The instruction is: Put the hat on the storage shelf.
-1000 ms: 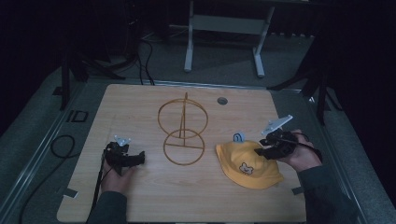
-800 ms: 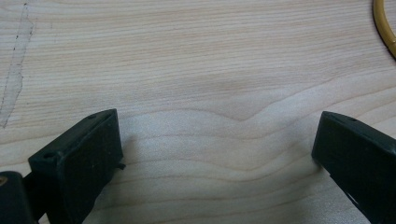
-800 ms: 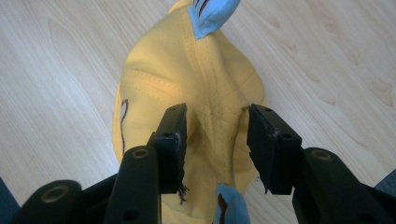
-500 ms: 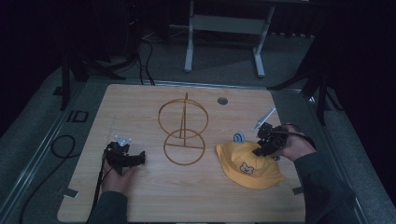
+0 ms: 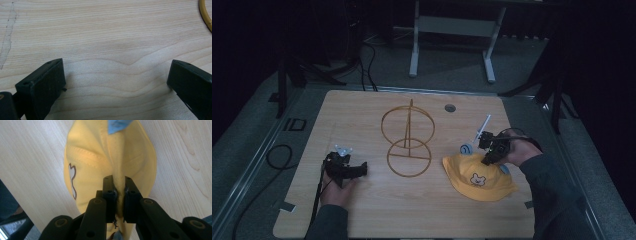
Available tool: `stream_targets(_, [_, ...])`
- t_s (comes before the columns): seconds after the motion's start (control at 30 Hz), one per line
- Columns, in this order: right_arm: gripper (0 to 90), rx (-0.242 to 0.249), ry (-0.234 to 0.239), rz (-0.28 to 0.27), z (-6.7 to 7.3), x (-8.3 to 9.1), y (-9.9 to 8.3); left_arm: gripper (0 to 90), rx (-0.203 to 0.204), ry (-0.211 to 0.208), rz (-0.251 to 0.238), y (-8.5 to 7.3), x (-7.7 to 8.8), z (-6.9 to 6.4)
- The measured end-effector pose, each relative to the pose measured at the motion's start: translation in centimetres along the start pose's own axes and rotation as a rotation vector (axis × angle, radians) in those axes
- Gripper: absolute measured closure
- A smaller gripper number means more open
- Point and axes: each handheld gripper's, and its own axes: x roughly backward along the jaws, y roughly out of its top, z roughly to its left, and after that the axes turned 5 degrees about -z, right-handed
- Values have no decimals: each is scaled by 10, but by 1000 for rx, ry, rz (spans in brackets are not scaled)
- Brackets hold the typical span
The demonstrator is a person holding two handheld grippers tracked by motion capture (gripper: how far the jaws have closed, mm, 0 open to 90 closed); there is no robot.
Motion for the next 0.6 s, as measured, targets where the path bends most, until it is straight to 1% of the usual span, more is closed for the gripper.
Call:
stream_targets(0.1, [836,23,-6,12,3,3,2,15,0,0,0,0,0,0])
stream_targets(0.17, [837,28,-12,10,4,6,3,15,0,0,1,0,0,0])
stream_targets(0.4, [839,31,-35,-13,1,20,3,15,0,0,1,0,0,0])
stream_targets(0.6, [839,45,-57,-37,0,33,5,15,-1,0,2,0,0,0])
